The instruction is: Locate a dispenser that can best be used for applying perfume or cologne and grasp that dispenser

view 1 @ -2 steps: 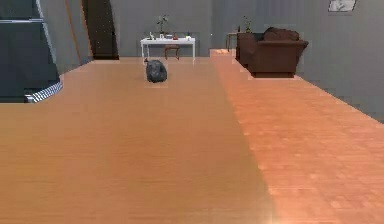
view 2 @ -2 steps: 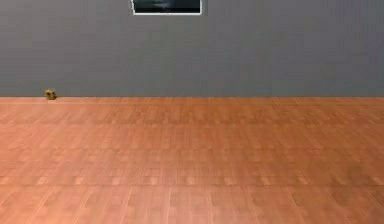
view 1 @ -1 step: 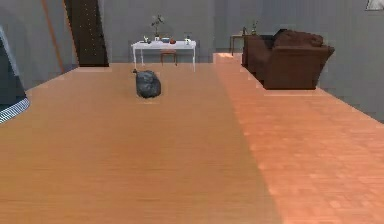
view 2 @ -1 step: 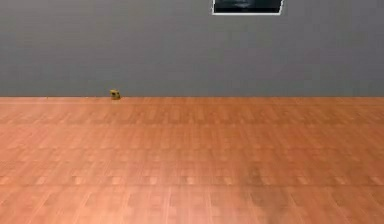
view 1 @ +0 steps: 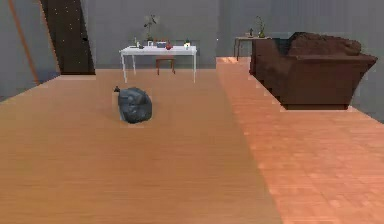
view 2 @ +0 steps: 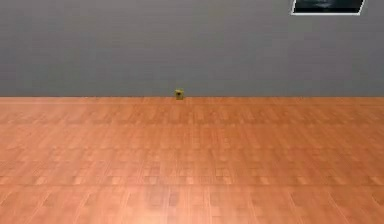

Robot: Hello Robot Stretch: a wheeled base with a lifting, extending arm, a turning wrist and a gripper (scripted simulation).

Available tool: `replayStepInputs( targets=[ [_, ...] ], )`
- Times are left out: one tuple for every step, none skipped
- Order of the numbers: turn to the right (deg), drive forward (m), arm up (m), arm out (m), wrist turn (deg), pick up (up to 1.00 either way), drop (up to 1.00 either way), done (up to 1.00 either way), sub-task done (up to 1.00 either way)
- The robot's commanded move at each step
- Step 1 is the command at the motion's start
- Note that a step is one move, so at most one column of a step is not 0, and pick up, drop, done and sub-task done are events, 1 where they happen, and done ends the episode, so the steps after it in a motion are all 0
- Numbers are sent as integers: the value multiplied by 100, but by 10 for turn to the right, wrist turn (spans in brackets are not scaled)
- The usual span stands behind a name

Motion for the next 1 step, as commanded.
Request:
replayStepInputs(
  targets=[
    [0, 100, 0, 0, 0, 0, 0, 0, 0]
  ],
)
